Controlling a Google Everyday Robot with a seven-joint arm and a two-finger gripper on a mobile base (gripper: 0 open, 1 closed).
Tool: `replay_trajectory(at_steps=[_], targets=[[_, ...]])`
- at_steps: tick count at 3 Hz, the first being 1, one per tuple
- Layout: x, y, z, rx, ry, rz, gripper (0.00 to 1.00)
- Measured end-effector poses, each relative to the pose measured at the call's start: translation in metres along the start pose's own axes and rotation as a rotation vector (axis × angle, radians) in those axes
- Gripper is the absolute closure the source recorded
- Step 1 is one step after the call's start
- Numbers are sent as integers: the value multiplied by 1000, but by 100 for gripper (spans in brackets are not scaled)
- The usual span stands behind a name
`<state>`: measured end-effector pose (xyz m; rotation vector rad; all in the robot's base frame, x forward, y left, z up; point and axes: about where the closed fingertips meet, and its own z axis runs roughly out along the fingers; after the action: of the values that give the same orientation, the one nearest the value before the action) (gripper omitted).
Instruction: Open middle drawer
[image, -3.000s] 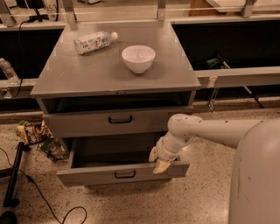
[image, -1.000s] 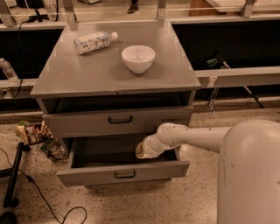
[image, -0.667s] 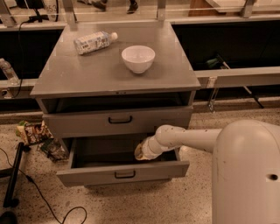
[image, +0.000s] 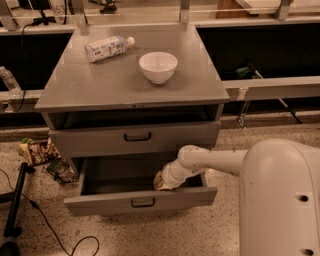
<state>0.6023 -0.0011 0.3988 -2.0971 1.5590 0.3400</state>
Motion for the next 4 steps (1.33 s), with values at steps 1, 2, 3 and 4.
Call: replay_trajectory(at_steps=[1, 2, 3, 4], targets=[[0, 4, 0, -12, -4, 6, 100], [-6, 26, -2, -77, -32, 38, 100], [-17, 56, -9, -162, -71, 90, 100], [-26, 86, -19, -247, -101, 132, 100]])
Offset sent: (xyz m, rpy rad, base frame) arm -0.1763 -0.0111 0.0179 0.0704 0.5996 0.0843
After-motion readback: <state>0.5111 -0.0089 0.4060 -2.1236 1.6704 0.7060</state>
